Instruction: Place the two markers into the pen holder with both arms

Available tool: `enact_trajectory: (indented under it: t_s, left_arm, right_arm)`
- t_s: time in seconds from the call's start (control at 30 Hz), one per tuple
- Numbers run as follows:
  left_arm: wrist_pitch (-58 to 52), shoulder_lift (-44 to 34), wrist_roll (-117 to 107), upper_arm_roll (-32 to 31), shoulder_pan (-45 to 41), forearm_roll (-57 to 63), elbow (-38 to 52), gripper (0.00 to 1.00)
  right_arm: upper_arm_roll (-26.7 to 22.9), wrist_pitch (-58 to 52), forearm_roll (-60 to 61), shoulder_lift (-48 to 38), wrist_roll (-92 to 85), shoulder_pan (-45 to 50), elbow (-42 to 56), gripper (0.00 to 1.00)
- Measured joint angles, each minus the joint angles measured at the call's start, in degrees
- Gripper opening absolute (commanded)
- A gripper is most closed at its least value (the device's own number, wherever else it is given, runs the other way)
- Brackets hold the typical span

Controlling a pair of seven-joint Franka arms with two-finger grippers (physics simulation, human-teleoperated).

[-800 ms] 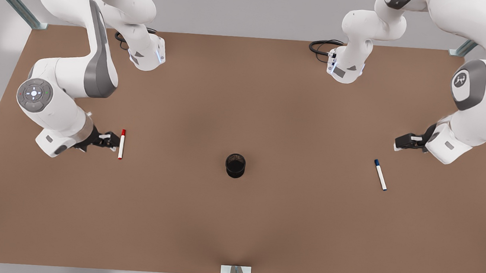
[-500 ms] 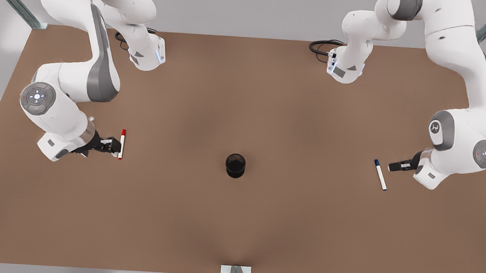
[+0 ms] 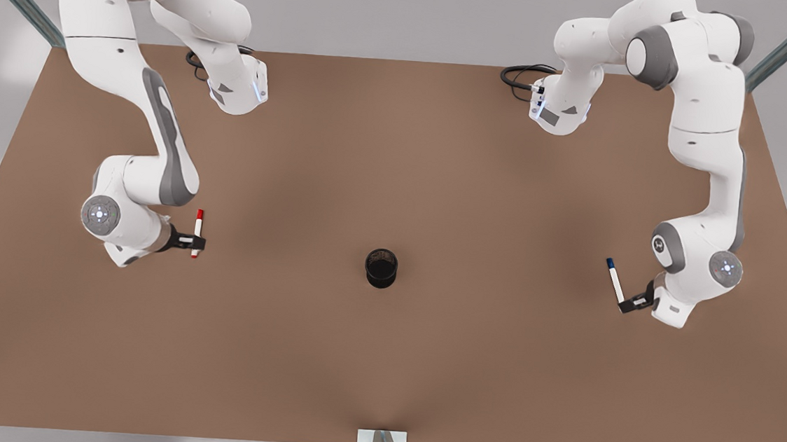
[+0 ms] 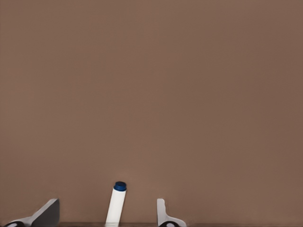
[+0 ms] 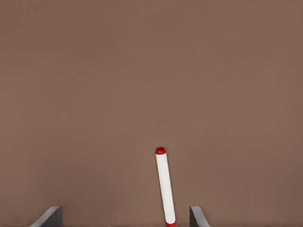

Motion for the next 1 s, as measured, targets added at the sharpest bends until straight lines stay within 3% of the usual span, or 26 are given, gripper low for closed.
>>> enact_trajectory:
  t_s: [0.07,0.13,0.27,0.57,0.67,1.0]
  left_arm:
    - [1.27,0.07,-0.13,-0.17,-0.10,0.08,-0.97,0.65]
    - [2.15,0.19,-0.18,-0.34,-0.17,0.25,-1.15,0.58]
    - [3.24,0.78,0.78,-0.40,-0.22,0.43,-0.55,0.58]
    - [3.51,2.11,6.23,-0.41,-0.13,0.47,-1.84,0.58]
    - [3.44,2.22,8.19,-0.40,-0.13,0.51,-1.93,0.53]
    - [3.40,3.03,12.69,-0.49,-0.13,0.22,-1.79,0.40]
  right_arm:
    - [0.08,2.37,0.00,1.66,0.19,-0.53,-0.61,1.00]
    - [0.12,4.41,-0.01,3.48,0.32,-0.84,-0.80,1.00]
    - [0.04,7.56,-0.16,7.37,0.53,-1.53,-0.85,0.98]
    - [-0.47,10.51,-3.13,10.76,0.82,-1.91,-0.88,0.74]
    - [-0.49,10.84,-4.08,11.27,0.85,-2.48,-0.88,0.61]
    - [-0.39,11.25,-4.79,12.23,0.95,-2.51,-1.14,0.55]
